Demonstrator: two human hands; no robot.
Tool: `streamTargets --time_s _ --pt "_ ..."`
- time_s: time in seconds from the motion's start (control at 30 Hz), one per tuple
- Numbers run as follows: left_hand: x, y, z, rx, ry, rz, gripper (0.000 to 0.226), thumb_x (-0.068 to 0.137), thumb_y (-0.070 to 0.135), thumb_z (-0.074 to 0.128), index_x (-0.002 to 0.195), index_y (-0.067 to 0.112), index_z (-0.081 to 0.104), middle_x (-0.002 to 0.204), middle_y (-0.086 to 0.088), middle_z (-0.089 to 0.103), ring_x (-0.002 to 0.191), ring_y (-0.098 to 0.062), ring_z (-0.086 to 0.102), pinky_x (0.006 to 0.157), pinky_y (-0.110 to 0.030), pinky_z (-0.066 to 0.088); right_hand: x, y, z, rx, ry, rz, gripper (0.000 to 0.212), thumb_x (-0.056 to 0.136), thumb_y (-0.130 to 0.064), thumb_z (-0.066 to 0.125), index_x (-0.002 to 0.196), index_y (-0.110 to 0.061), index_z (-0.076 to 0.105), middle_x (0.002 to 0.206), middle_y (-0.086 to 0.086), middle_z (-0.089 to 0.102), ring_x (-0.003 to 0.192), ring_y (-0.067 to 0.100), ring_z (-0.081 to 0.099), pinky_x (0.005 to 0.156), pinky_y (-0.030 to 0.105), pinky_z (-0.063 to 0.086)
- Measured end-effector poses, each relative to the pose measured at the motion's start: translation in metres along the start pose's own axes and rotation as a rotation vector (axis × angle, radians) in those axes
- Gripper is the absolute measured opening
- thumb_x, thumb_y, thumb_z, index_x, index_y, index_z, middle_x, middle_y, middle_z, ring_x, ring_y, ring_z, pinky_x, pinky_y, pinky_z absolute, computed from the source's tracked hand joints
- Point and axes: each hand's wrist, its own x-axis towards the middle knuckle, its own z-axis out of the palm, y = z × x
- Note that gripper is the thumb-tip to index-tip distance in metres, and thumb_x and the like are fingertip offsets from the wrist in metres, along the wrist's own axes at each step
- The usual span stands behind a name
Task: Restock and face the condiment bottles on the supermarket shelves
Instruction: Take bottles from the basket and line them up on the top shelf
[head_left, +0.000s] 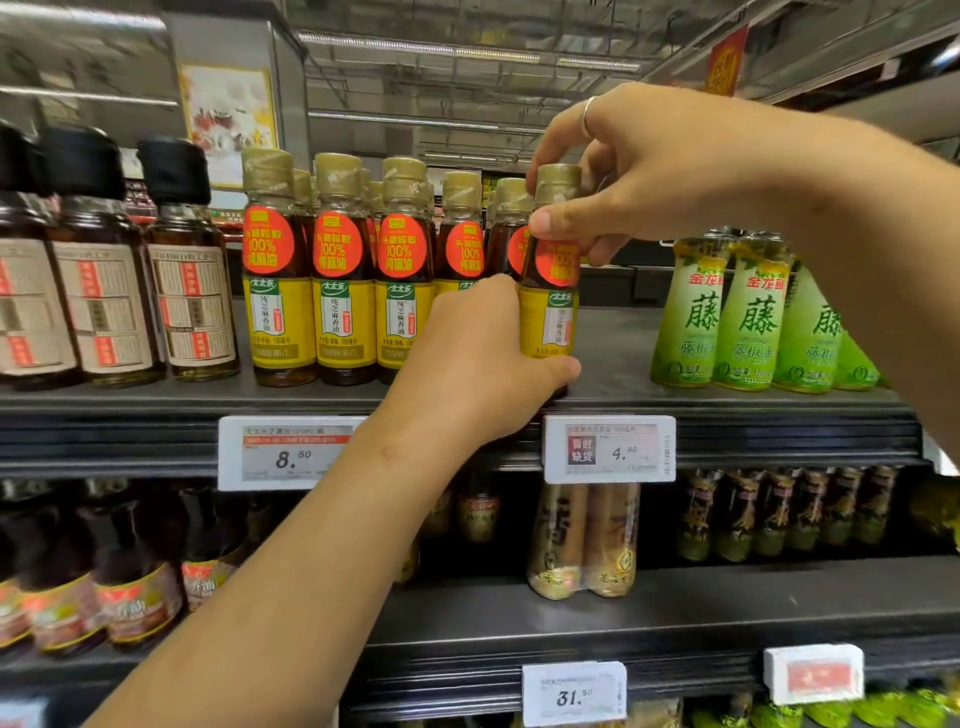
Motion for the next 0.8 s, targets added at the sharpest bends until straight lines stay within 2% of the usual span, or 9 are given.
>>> streamTargets --time_s 0.07,0.13,0.27,0.33,0.4,0.5,0.6,0.67,0.8 --pt "0.000 -0.001 0.000 -0.004 -0.013 -0.010 0.044 0.080 0.051 0.081 0.110 0.030 0.058 0.097 0.011 0.066 0.087 -0.010 0.065 0.067 -0.024 0.052 0.000 0.000 0.003 -0.003 0.014 -0.002 0.051 0.085 -0.054 0.070 0.129 -0.034 0.054 0.073 -0.015 0.075 0.062 0.003 0.073 0.058 0.022 0.053" --pt "-0.001 0.000 0.000 0.003 -0.017 -0.017 0.042 0.082 0.051 0.079 0.111 0.030 0.057 0.099 0.011 0.065 0.088 -0.010 0.064 0.068 -0.024 0.053 0.000 0.002 0.006 0.021 0.028 0.001 0.057 0.085 -0.055 0.069 0.133 -0.030 0.053 0.075 -0.007 0.076 0.063 0.006 0.074 0.057 0.022 0.057" --pt "-0.010 0.002 -0.005 0.038 0.025 -0.002 0.045 0.083 0.053 0.077 0.114 0.028 0.056 0.101 0.011 0.064 0.088 -0.009 0.064 0.075 -0.034 0.058 -0.011 0.010 0.016 0.150 0.059 -0.007 0.065 0.083 -0.052 0.076 0.139 -0.031 0.049 0.095 -0.002 0.074 0.066 0.010 0.076 0.054 0.019 0.058" --pt "-0.021 -0.001 -0.012 0.045 0.142 0.031 0.046 0.081 0.054 0.077 0.115 0.030 0.057 0.094 0.015 0.063 0.083 -0.003 0.064 0.068 -0.026 0.057 -0.021 0.015 0.026 0.303 0.067 0.032 0.082 0.070 -0.053 0.083 0.140 -0.030 0.048 0.102 -0.001 0.072 0.070 0.016 0.077 0.064 0.033 0.064" --pt "-0.031 -0.007 -0.025 0.044 0.316 0.069 0.037 0.081 0.049 0.078 0.109 0.032 0.062 0.084 0.017 0.063 0.076 0.002 0.063 0.062 -0.016 0.049 -0.030 0.021 0.040 0.387 0.083 0.084 0.089 0.060 -0.052 0.086 0.138 -0.028 0.048 0.102 0.000 0.071 0.071 0.020 0.078 0.071 0.043 0.064" --pt "-0.038 -0.022 -0.049 0.085 0.540 0.081 0.026 0.080 0.037 0.079 0.101 0.028 0.065 0.083 0.016 0.062 0.077 -0.002 0.061 0.069 -0.021 0.047 -0.033 0.025 0.060 0.381 0.082 0.096 0.079 0.069 -0.042 0.090 0.136 -0.021 0.054 0.099 0.002 0.074 0.076 0.020 0.078 0.074 0.044 0.064" --pt "-0.034 -0.039 -0.063 0.168 0.595 0.029 0.040 0.076 0.036 0.082 0.110 0.025 0.061 0.103 0.006 0.061 0.098 -0.017 0.059 0.085 -0.029 0.043 -0.028 0.020 0.070 0.354 0.131 0.086 0.064 0.072 -0.045 0.088 0.125 -0.024 0.061 0.097 0.001 0.074 0.078 0.016 0.077 0.071 0.039 0.064" --pt "-0.032 -0.047 -0.066 0.210 0.602 -0.012 0.053 0.073 0.039 0.083 0.118 0.024 0.059 0.114 0.003 0.054 0.113 -0.023 0.053 0.090 -0.027 0.038 -0.025 0.014 0.072 0.316 0.148 0.076 0.063 0.071 -0.050 0.087 0.124 -0.026 0.062 0.095 -0.002 0.073 0.078 0.013 0.075 0.072 0.038 0.064" --pt "-0.033 -0.056 -0.070 0.210 0.690 -0.029 0.081 0.069 0.041 0.087 0.137 0.021 0.047 0.128 0.000 0.036 0.127 -0.026 0.041 0.102 -0.026 0.036 -0.019 0.001 0.077 0.272 0.163 0.068 0.063 0.071 -0.053 0.086 0.123 -0.027 0.061 0.093 -0.005 0.072 0.076 0.009 0.074 0.075 0.039 0.063"
